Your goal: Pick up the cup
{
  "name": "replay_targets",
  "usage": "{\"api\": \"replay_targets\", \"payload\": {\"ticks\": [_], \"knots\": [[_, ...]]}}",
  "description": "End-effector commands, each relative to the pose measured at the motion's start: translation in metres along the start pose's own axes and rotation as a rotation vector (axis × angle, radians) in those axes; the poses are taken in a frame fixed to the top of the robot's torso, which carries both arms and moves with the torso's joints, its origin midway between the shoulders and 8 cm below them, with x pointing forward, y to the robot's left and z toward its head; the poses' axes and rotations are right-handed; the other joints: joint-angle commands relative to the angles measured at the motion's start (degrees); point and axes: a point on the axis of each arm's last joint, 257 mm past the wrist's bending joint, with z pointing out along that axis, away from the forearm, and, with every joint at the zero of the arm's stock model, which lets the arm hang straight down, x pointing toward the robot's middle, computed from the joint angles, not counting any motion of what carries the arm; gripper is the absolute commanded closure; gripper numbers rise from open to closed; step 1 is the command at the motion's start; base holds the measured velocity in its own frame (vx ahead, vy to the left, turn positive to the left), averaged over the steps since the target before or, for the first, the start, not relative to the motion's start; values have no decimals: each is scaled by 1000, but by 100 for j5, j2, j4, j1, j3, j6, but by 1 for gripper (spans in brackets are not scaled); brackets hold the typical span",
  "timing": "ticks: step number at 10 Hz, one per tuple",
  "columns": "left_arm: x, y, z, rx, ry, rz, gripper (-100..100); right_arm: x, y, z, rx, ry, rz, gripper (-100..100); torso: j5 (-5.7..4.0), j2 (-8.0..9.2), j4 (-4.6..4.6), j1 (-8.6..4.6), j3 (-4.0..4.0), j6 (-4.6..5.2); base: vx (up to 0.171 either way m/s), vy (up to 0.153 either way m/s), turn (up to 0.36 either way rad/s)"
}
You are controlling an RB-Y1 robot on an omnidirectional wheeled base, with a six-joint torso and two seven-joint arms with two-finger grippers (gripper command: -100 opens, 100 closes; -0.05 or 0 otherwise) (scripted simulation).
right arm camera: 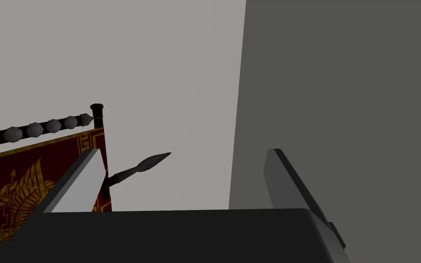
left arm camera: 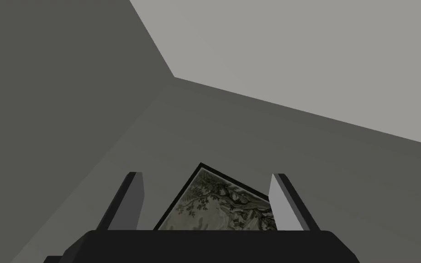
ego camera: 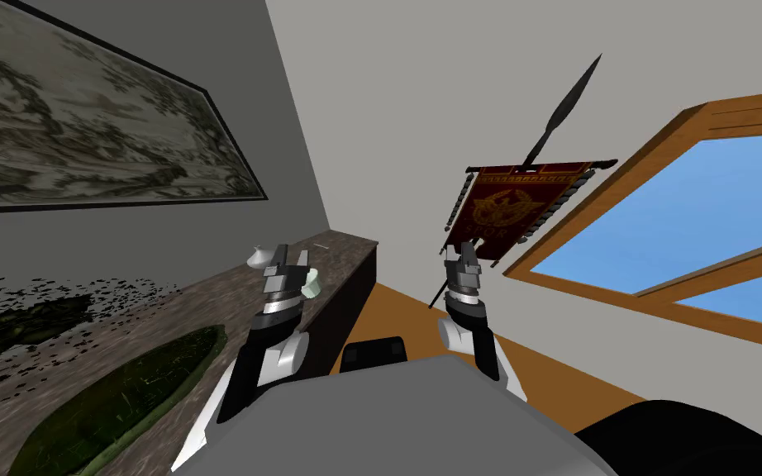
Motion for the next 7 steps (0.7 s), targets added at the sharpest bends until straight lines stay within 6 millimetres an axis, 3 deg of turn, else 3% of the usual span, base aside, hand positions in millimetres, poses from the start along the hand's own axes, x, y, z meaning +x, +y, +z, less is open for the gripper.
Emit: {"api": "replay_targets", "payload": {"ticks": [1, 7], "knots": [[3, 3, 0, -16, 26, 12, -100, 0, 0, 0, 0, 0, 0, 0, 0, 0, 0, 0, 0, 0, -12, 1, -76], [8, 27, 4, -132, 104, 64, -100, 0, 0, 0, 0, 0, 0, 0, 1, 21, 5, 5, 13, -1, -50, 12, -122]]}}
